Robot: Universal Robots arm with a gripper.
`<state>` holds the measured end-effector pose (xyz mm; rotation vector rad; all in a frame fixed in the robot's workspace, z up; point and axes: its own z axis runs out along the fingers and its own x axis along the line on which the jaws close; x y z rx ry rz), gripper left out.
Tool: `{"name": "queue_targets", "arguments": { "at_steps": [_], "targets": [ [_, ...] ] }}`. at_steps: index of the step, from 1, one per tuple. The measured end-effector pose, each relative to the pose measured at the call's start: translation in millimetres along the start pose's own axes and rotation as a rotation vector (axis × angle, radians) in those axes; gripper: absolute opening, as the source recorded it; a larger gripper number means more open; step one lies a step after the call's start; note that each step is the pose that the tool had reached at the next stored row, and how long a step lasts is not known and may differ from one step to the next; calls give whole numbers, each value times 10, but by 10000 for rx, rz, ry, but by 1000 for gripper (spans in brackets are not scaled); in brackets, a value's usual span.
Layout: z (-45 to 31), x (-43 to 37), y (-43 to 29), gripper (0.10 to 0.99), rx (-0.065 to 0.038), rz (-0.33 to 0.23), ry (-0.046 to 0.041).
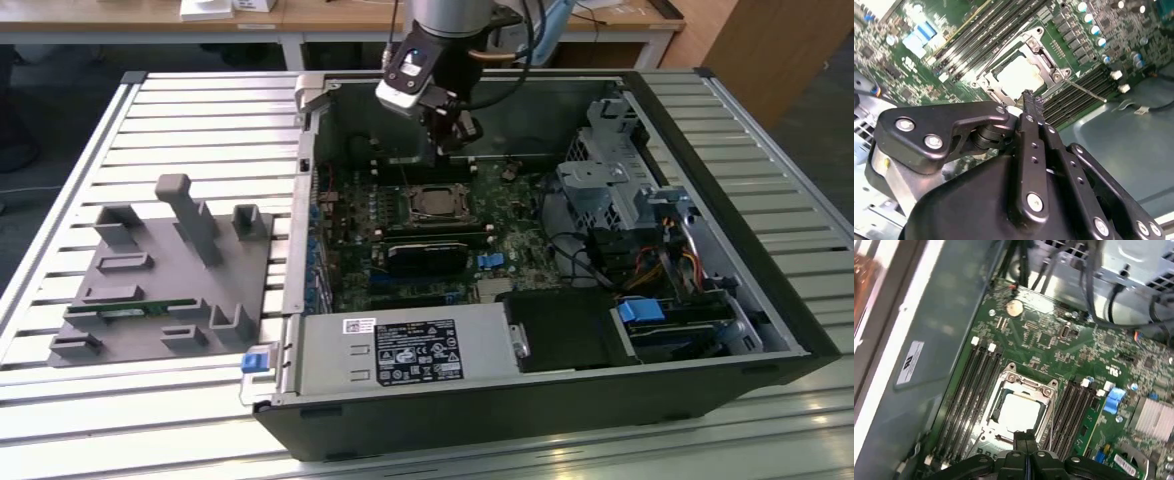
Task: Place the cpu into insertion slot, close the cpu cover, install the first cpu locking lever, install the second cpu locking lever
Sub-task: 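Install the first cpu locking lever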
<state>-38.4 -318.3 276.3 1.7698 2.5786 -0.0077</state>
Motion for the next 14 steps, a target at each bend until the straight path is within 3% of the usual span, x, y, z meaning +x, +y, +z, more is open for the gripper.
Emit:
{"name": "queue_targets", "arguments": {
  "at_steps": [9,14],
  "targets": [
    [1,0,0,106,-24,-1629,7],
    [1,0,0,106,-28,-2139,1]
  ]
}}
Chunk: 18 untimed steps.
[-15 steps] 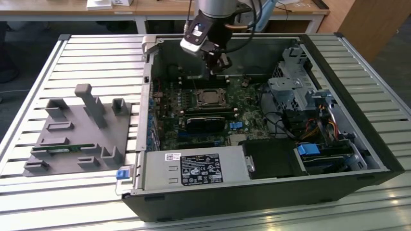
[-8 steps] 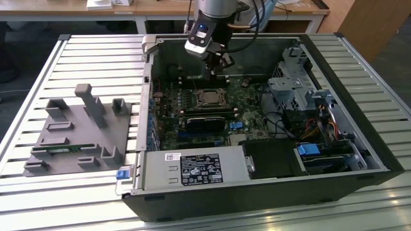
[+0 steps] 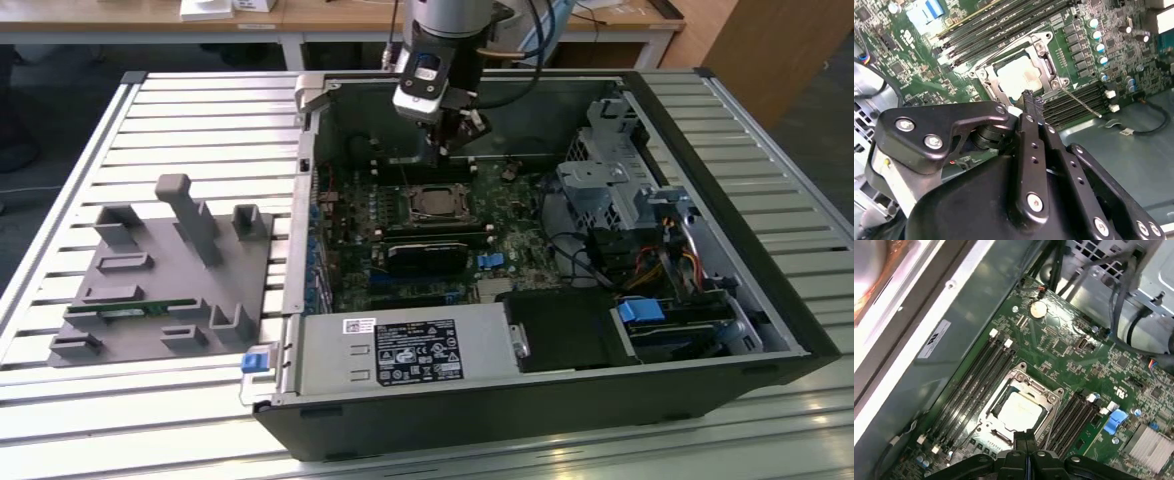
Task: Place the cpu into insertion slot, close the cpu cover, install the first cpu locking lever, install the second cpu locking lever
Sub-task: 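Install the first cpu locking lever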
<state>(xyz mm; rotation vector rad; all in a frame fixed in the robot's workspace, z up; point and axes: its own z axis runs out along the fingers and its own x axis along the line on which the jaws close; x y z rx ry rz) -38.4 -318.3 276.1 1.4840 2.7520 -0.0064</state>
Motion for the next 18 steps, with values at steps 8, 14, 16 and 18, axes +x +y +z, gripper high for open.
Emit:
{"name": "queue_targets", "arguments": {
  "at_steps": [8,14,16,18],
  "targets": [
    [0,0,0,106,4,-750,-21],
    [0,0,0,106,6,-1221,-33],
    [0,0,0,106,5,-1396,-35],
    [1,0,0,106,1,-1579,-34]
  ]
}}
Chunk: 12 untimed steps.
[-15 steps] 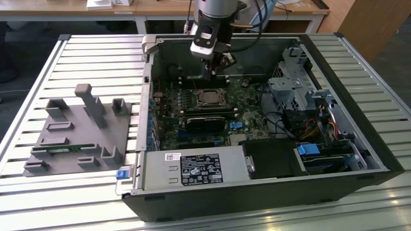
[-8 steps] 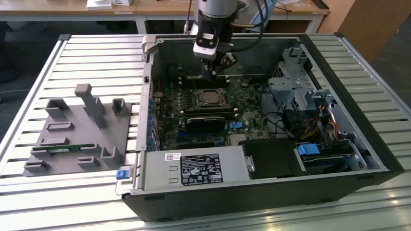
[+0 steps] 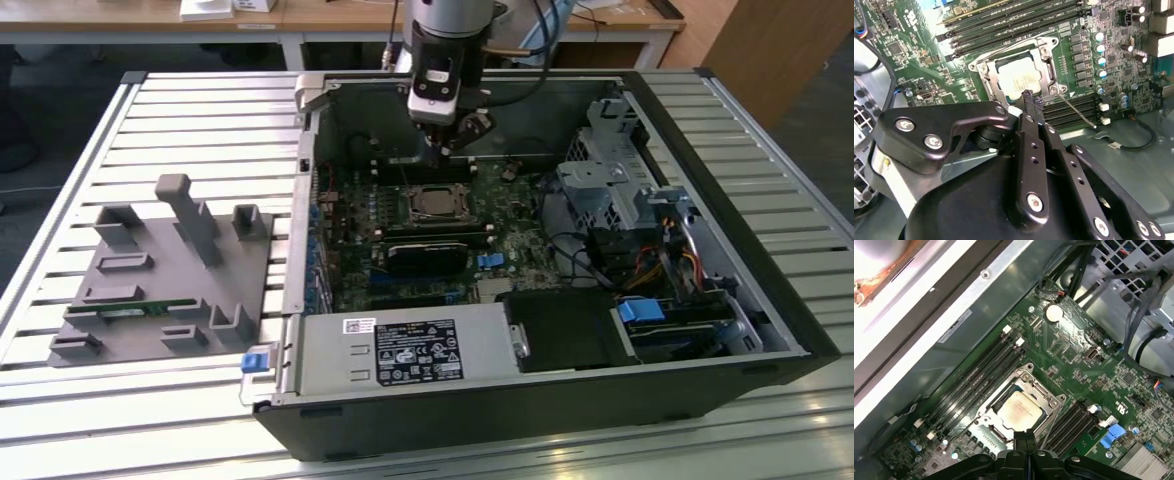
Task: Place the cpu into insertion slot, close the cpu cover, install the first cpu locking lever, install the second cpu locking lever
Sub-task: 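Install the first cpu locking lever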
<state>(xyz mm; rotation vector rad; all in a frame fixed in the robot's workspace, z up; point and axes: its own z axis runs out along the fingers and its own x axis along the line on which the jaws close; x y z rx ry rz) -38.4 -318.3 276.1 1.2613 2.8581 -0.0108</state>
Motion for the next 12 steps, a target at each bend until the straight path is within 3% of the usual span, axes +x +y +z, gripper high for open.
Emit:
{"name": "queue_targets", "arguments": {
  "at_steps": [12],
  "targets": [
    [0,0,0,106,-17,-958,0]
  ]
}}
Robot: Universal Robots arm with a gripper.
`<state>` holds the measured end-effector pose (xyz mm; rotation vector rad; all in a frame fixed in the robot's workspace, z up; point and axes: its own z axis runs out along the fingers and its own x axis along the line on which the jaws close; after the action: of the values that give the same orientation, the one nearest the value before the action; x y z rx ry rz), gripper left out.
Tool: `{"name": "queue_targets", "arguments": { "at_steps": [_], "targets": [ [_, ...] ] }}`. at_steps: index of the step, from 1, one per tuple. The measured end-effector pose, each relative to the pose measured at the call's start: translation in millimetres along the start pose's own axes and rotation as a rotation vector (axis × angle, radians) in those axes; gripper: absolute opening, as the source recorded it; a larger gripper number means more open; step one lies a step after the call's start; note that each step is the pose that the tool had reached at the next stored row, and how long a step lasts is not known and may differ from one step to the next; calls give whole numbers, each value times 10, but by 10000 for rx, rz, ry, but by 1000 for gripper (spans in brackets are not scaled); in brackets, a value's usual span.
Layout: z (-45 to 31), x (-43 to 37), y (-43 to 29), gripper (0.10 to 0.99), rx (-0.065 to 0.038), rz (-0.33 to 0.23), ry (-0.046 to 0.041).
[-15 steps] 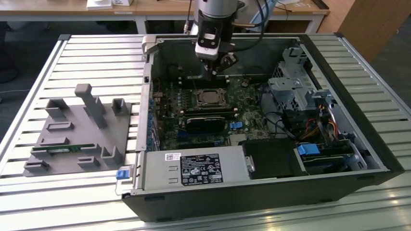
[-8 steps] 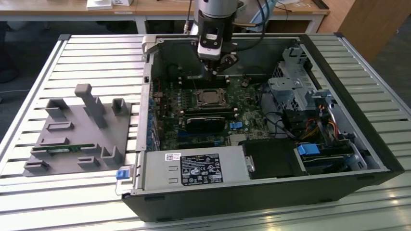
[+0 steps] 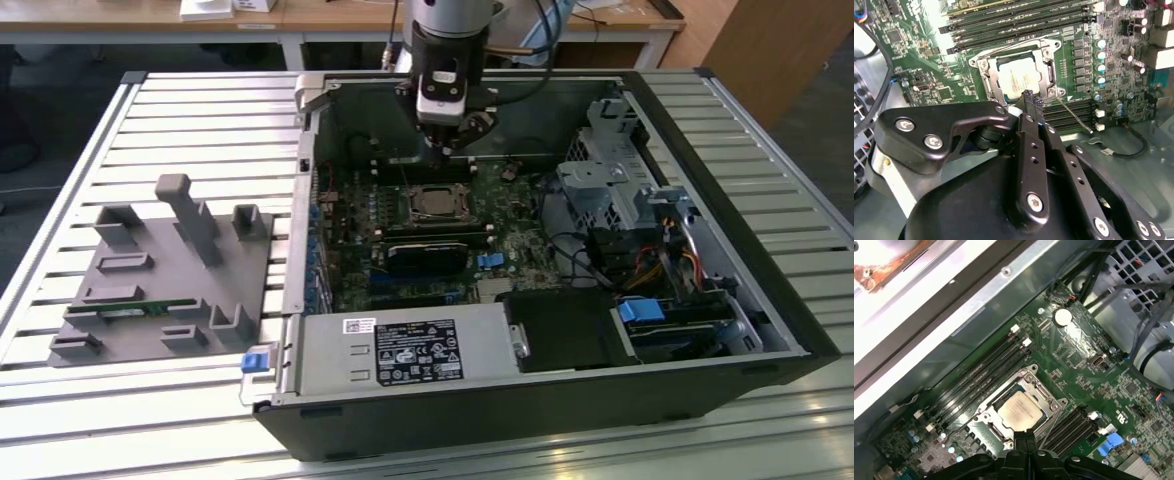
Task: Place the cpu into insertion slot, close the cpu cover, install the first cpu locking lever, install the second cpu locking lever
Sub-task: 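Install the first cpu locking lever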
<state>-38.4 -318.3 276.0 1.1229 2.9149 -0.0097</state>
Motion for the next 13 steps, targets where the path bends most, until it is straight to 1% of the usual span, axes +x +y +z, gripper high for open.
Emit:
{"name": "queue_targets", "arguments": {
  "at_steps": [13],
  "targets": [
    [6,0,0,106,-45,-2368,1]
  ]
}}
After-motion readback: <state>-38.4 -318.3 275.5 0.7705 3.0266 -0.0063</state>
